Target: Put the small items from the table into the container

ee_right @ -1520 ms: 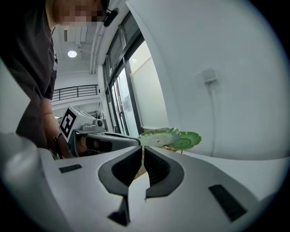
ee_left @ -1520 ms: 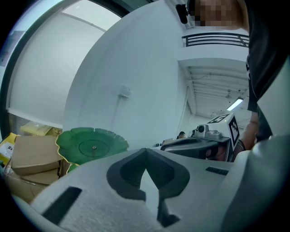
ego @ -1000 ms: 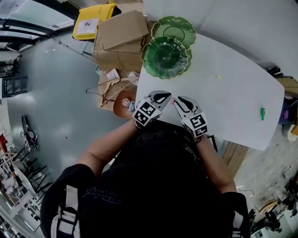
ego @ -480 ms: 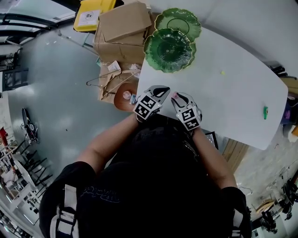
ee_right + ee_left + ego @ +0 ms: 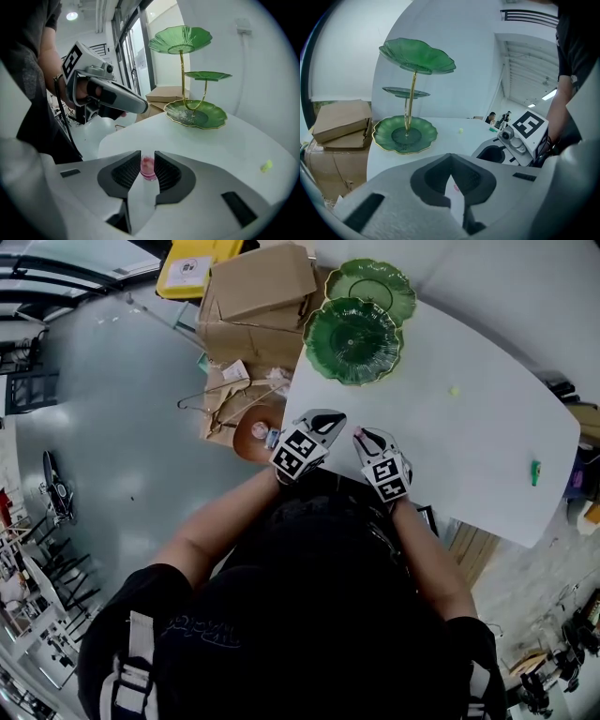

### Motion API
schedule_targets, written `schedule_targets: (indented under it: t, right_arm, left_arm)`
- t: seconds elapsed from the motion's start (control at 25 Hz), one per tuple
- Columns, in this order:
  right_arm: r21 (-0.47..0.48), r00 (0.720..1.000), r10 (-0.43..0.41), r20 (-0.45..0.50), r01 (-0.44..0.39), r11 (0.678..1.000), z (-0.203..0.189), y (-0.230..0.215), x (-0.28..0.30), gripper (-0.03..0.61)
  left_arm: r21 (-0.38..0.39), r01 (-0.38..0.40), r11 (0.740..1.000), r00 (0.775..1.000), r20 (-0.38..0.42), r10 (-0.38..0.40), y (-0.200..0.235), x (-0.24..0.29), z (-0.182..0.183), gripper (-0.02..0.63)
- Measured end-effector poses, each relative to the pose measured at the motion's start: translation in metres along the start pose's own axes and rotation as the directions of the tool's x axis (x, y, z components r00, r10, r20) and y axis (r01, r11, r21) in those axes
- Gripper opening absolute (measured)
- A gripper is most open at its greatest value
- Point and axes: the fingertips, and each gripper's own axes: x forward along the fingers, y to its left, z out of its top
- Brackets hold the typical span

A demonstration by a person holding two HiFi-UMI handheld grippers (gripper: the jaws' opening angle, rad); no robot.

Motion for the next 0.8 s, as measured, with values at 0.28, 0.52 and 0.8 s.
schedule_targets:
  t: [0.28,0.52,0.8]
  right_arm:
    - [0.055,0.998,-0.037,0.043,0.034,0.998,0.021,0.000,-0.013,0.091]
    - [0.107,0.986,-0.072,0.149,0.057,0.993,0.071,-0.003,-0.047,0.091]
    - [0.172,0.930,-0.120,0.346,0.063,0.983,0.159,-0.008,-0.113,0.091]
  left_arm:
    - [0.007,0.000,1.000,1.000,0.027,0.000,-0.003,-0.020,0.005,0.005]
    - [0.028,0.000,1.000,0.992,0.122,-0.004,-0.004,-0.050,0.041,0.005]
    - [0.027,0.030,0.999,0.964,0.263,-0.036,-0.014,-0.093,0.113,0.005]
